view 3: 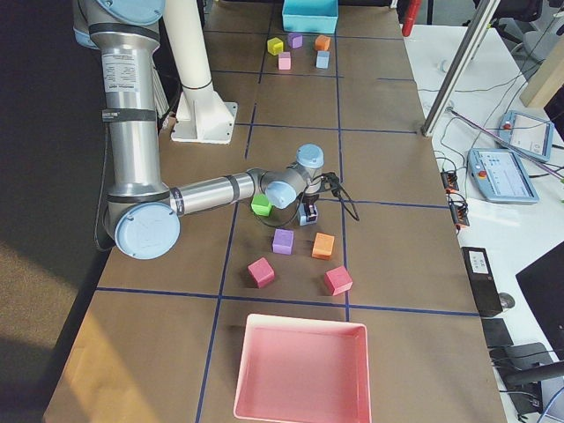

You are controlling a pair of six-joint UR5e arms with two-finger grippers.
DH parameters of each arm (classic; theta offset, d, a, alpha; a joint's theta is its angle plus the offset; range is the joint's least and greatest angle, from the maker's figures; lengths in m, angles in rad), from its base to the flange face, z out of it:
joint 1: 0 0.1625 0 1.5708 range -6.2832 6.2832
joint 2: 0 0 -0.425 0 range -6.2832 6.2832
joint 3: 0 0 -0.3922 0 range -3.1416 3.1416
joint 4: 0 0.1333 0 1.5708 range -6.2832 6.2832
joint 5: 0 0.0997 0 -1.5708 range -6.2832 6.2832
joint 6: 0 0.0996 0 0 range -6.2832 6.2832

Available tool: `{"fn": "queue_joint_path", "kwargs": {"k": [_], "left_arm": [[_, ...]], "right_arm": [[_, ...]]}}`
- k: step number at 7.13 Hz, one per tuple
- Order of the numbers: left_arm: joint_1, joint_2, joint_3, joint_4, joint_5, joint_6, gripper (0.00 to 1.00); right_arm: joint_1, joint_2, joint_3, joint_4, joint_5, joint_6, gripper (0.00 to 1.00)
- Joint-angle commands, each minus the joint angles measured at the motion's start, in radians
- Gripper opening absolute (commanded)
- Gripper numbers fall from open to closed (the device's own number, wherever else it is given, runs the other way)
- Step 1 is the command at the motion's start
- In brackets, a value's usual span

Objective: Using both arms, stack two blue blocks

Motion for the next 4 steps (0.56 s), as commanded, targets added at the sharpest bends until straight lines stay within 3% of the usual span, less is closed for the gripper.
{"fn": "queue_joint_path", "kwargs": {"k": [1, 2, 3, 4], "left_arm": [[0.0, 0.0, 0.0, 0.002, 0.0, 0.0, 1.0], [0.0, 0.0, 0.0, 0.002, 0.0, 0.0, 1.0], [0.0, 0.0, 0.0, 0.0, 0.0, 0.0, 1.0], [0.0, 0.0, -0.002, 0.0, 0.0, 0.0, 1.0]], "right_arm": [[-0.013, 0.171, 0.033, -0.128, 0.014, 0.146, 0.04], [-0.055, 0.337, 0.03, -0.3, 0.005, 0.212, 0.04], [-0.127, 0.477, 0.008, -0.398, -0.048, 0.33, 0.05], [-0.21, 0.582, -0.068, -0.396, -0.149, 0.455, 0.05]]}}
